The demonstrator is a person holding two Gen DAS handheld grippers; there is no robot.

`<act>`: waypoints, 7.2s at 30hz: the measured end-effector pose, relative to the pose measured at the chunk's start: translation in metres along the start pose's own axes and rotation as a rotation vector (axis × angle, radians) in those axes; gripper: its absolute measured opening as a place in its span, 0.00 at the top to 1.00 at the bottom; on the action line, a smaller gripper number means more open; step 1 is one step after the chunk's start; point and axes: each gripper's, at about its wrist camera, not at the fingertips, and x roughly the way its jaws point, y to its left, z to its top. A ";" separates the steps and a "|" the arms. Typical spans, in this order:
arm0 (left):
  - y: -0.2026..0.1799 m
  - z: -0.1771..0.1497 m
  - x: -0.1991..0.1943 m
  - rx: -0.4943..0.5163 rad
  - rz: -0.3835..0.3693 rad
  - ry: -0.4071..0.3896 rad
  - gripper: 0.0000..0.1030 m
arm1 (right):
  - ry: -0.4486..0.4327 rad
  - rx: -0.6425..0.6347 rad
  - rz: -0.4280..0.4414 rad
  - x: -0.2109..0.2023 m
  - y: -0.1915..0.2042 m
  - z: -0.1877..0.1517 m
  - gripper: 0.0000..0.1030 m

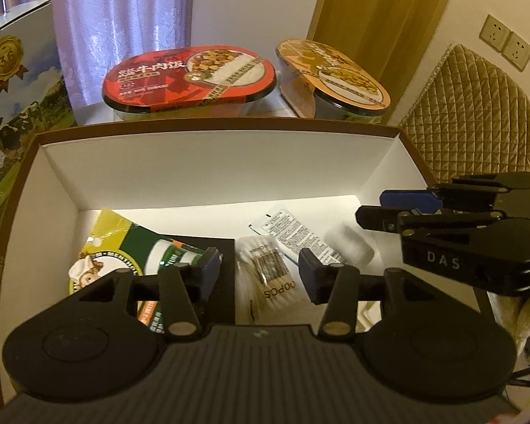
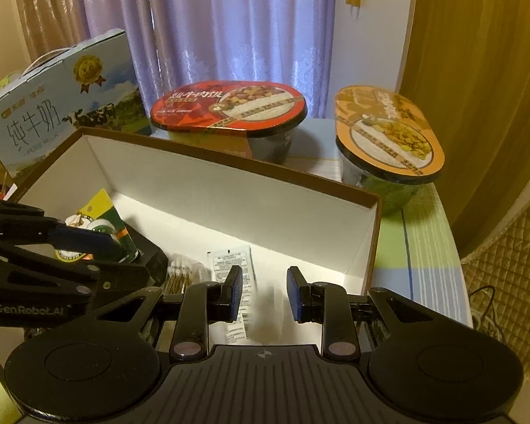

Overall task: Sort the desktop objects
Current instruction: 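Lower the swab bag with the left tool while the right lowers the bottle, then open the left tool on the swab bag while the right releases the bottle, then lift both open tools out of the brown box, then move both tools down toward the green lip gel tube and red candy packet, then grasp the green lip gel tube with the left tool while the right grasps the red packet, then carry the lip gel tube and red packet up over the brown box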

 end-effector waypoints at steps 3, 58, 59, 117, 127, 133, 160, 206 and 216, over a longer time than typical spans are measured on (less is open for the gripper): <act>0.004 0.000 -0.004 -0.011 0.011 -0.007 0.54 | -0.009 0.002 0.004 -0.003 0.001 0.000 0.74; -0.008 -0.146 -0.209 -0.096 0.191 -0.111 0.09 | -0.155 0.153 0.014 -0.185 0.095 -0.111 0.02; -0.008 -0.151 -0.211 -0.097 0.191 -0.105 0.09 | -0.152 0.153 0.013 -0.187 0.096 -0.114 0.02; 0.049 -0.245 -0.148 -0.048 0.174 0.038 0.31 | 0.120 0.154 0.003 -0.113 0.112 -0.196 0.02; 0.066 -0.230 -0.116 0.003 0.145 0.042 0.38 | 0.094 0.111 0.028 -0.085 0.126 -0.181 0.02; 0.076 -0.214 -0.099 0.089 0.137 0.052 0.43 | 0.099 0.098 0.030 -0.067 0.134 -0.171 0.02; 0.111 -0.229 -0.102 -0.129 0.267 0.150 0.87 | 0.077 0.054 0.071 -0.043 0.146 -0.161 0.06; 0.041 -0.242 -0.145 -0.032 0.148 0.098 0.87 | 0.075 0.028 0.108 -0.101 0.145 -0.193 0.79; 0.025 -0.237 -0.170 -0.026 0.113 0.039 0.87 | 0.061 0.026 0.118 -0.117 0.146 -0.197 0.79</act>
